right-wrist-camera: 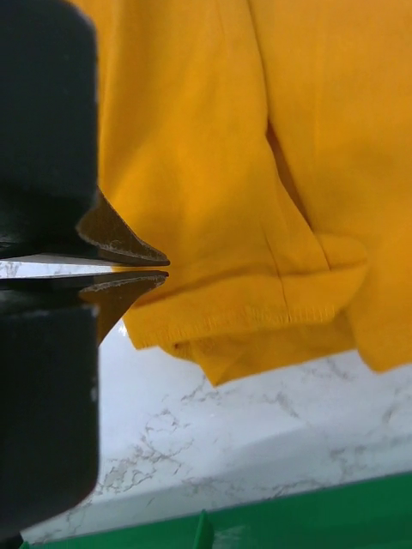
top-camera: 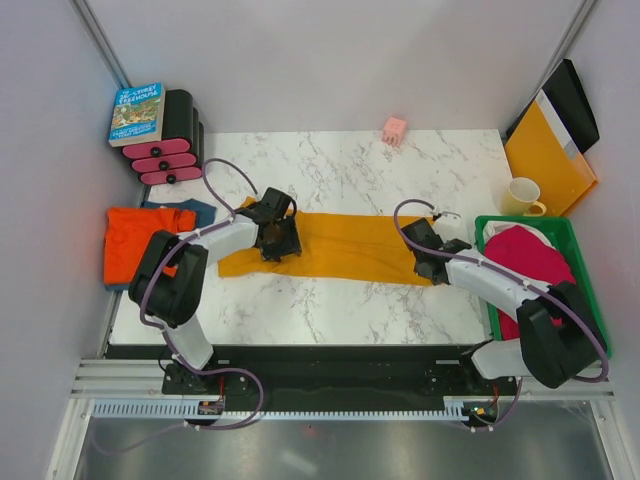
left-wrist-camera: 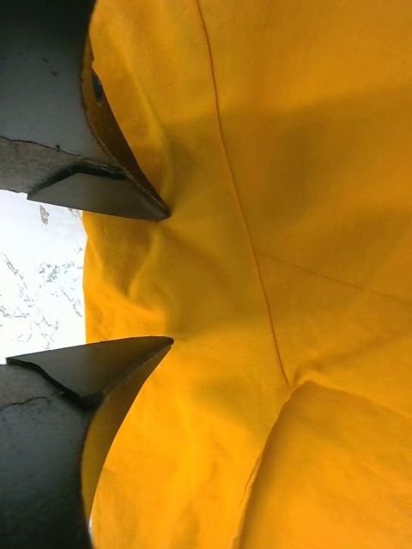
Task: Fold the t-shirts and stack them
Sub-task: Rotate the tshirt 90 degrees
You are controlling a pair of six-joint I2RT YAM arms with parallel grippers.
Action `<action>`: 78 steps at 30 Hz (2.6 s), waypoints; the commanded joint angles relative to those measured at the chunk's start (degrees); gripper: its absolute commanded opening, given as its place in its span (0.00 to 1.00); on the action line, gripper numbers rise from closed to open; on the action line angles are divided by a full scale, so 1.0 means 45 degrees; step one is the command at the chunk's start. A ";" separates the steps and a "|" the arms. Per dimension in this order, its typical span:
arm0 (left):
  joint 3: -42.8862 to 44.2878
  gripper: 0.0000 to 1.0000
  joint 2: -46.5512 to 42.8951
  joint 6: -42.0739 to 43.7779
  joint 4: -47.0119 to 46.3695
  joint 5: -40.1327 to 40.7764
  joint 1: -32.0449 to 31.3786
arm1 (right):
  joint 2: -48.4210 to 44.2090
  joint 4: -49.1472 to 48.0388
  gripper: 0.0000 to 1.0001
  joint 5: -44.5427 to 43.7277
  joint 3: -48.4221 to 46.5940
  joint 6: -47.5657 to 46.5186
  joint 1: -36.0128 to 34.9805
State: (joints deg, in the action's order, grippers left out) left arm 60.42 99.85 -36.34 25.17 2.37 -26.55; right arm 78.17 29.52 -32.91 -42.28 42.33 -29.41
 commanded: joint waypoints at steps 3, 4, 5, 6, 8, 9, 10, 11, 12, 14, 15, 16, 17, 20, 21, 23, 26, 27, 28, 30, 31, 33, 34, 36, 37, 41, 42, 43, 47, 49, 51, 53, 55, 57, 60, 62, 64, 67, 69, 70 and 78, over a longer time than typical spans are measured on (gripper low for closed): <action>0.0186 0.64 0.0545 -0.0675 0.0695 -0.0273 0.0430 | -0.0106 0.0823 0.11 0.0319 -0.0096 0.0458 0.1553; 0.0167 0.64 0.0564 -0.0733 0.0735 -0.0254 0.0469 | -0.0125 0.0920 0.12 0.0398 -0.0115 0.0419 0.1767; 0.0147 0.64 0.0545 -0.0772 0.0755 -0.0292 0.0566 | -0.0106 0.0940 0.13 0.0514 -0.0077 0.0341 0.2272; 0.0147 0.64 0.0564 -0.0792 0.0793 -0.0312 0.0606 | -0.0067 0.0960 0.13 0.0806 -0.0057 0.0205 0.2548; 0.0147 0.63 0.0584 -0.0792 0.0833 -0.0351 0.0722 | 0.0011 0.0979 0.13 0.1061 -0.0057 -0.0010 0.3443; 0.0166 0.63 0.0622 -0.0792 0.0852 -0.0371 0.0742 | 0.0050 0.1018 0.14 0.1159 -0.0057 -0.0069 0.3701; 0.0186 0.63 0.0642 -0.0792 0.0872 -0.0371 0.0781 | 0.0070 0.1019 0.14 0.1489 -0.0038 -0.0283 0.4032; 0.0186 0.63 0.0642 -0.0792 0.0872 -0.0390 0.0820 | 0.0109 0.0999 0.14 0.1647 -0.0057 -0.0381 0.4596; 0.0205 0.63 0.0662 -0.0792 0.0872 -0.0371 0.0821 | 0.0186 0.0999 0.13 0.1726 -0.0096 -0.0479 0.4814; 0.0205 0.63 0.0681 -0.0812 0.0911 -0.0371 0.0860 | 0.0149 0.1057 0.12 0.1766 -0.0271 -0.0792 0.5166; 0.0205 0.63 0.0701 -0.0831 0.0911 -0.0313 0.0860 | -0.0045 0.1058 0.12 0.1669 -0.0349 -0.0850 0.5207; 0.0186 0.63 0.0701 -0.0851 0.0950 -0.0312 0.0860 | -0.0202 0.1077 0.11 0.1629 -0.0447 -0.0928 0.5246; 0.0186 0.63 0.0701 -0.0851 0.0931 -0.0312 0.0860 | -0.0397 0.1039 0.09 0.1938 -0.0660 -0.1142 0.5246; 0.0186 0.63 0.0584 -0.0870 0.0911 -0.0332 0.0860 | -0.2421 0.0259 0.08 0.2817 -0.0818 -0.1378 0.4954; 0.0205 0.63 0.0526 -0.0890 0.0930 -0.0351 0.0860 | -0.2778 -0.0033 0.09 0.2955 -0.0935 -0.1436 0.4799; 0.0205 0.64 0.0370 -0.0851 0.0891 -0.0351 0.0879 | -0.3190 -0.0211 0.13 0.3596 -0.1306 -0.1650 0.4213; 0.0244 0.64 0.0349 -0.0792 0.0833 -0.0351 0.0860 | -0.2396 0.0060 0.13 0.4284 -0.1795 -0.1750 0.3510; 0.0264 0.64 0.0369 -0.0812 0.0833 -0.0351 0.0860 | -0.2159 0.0100 0.13 0.4285 -0.1795 -0.1769 0.3334; 0.0245 0.64 0.0408 -0.0812 0.0833 -0.0371 0.0879 | -0.1963 0.0081 0.13 0.4285 -0.1641 -0.1730 0.3139; 0.0225 0.64 0.0525 -0.0812 0.0872 -0.0468 0.0879 | -0.1455 -0.0249 0.11 0.4479 -0.1406 -0.1671 0.3117; 0.0225 0.64 0.0545 -0.0831 0.0853 -0.0468 0.0860 | -0.1279 -0.0328 0.10 0.4519 -0.1289 -0.1652 0.3117; 0.0167 0.64 0.0564 -0.0889 0.0872 -0.0468 0.0860 | -0.0713 -0.0407 0.08 0.4403 -0.1268 -0.1787 0.3098; 0.0147 0.64 0.0545 -0.0890 0.0872 -0.0449 0.0860 | -0.0499 -0.0368 0.07 0.4286 -0.1345 -0.1847 0.3117; 0.0127 0.64 0.0447 -0.0929 0.0930 -0.0468 0.0860 | -0.0010 -0.0193 0.06 0.4014 -0.1443 -0.1983 0.3117; 0.0108 0.64 0.0428 -0.0929 0.0950 -0.0449 0.0860 | 0.0108 -0.0096 0.06 0.3857 -0.1540 -0.1965 0.3117; 0.0068 0.64 0.0213 -0.0929 0.1106 -0.0293 0.0899 | 0.0577 0.0762 0.06 0.3211 -0.1737 -0.1711 0.3331; 0.0088 0.63 0.0213 -0.0929 0.1203 -0.0273 0.0918 | 0.0636 0.0861 0.07 0.3191 -0.1737 -0.1672 0.3564; 0.0088 0.63 0.0193 -0.0929 0.1223 -0.0273 0.0957 | 0.0752 0.0959 0.08 0.3114 -0.1756 -0.1652 0.3702; 0.0166 0.64 0.0096 -0.0987 0.1360 -0.0312 0.1055 | 0.0988 0.1369 0.11 0.3016 -0.1834 -0.2041 0.4288; 0.0205 0.63 0.0056 -0.0968 0.1399 -0.0331 0.1094 | 0.1279 0.1487 0.13 0.2860 -0.1932 -0.2217 0.4503; 0.0264 0.63 0.0037 -0.0987 0.1438 -0.0371 0.1094 | 0.1553 0.1546 0.14 0.2762 -0.2010 -0.2355 0.4621; 0.0322 0.63 0.0018 -0.1007 0.1497 -0.0410 0.1075 | 0.2080 0.1604 0.15 0.2781 -0.2088 -0.2258 0.4660; 0.0342 0.63 0.0018 -0.1007 0.1516 -0.0410 0.1094 | 0.2451 0.1798 0.14 0.2490 -0.2225 -0.2083 0.4699; 0.0342 0.63 -0.0002 -0.0988 0.1594 -0.0371 0.1094 | 0.2433 0.1858 0.14 0.2370 -0.2070 -0.1653 0.5203; 0.0342 0.63 -0.0021 -0.0949 0.1692 -0.0293 0.1172 | 0.2064 0.1761 0.16 0.2682 -0.1738 -0.1437 0.6179; 0.0264 0.63 -0.0022 -0.0968 0.1712 -0.0292 0.1309 | 0.1926 0.1761 0.18 0.2722 -0.1698 -0.1340 0.6823; 0.0167 0.63 -0.0041 -0.1007 0.1751 -0.0351 0.1523 | 0.1711 0.1780 0.18 0.2723 -0.1678 -0.1184 0.7120; 0.0088 0.63 -0.0119 -0.0930 0.1770 -0.0371 0.1700 | 0.1108 0.1549 0.09 0.3439 -0.1970 -0.1649 0.7317; 0.0088 0.63 -0.0275 -0.0871 0.1731 -0.0351 0.1719 | -0.0233 0.1002 0.09 0.3989 -0.1874 -0.2001 0.6658; 0.0069 0.63 -0.0334 -0.0870 0.1693 -0.0371 0.1719 | -0.0726 0.0400 0.13 0.4282 -0.1835 -0.2390 0.6150; 0.0244 0.65 -0.0257 -0.0695 0.1673 -0.0468 0.1719 | -0.0928 0.0374 0.16 0.6003 -0.2050 -0.2765 0.3353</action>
State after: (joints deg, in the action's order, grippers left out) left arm 61.43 99.70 -39.68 31.35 -1.13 -19.07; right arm 70.81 31.38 -10.83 -51.75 31.18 -11.84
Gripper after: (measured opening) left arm 0.654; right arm 0.201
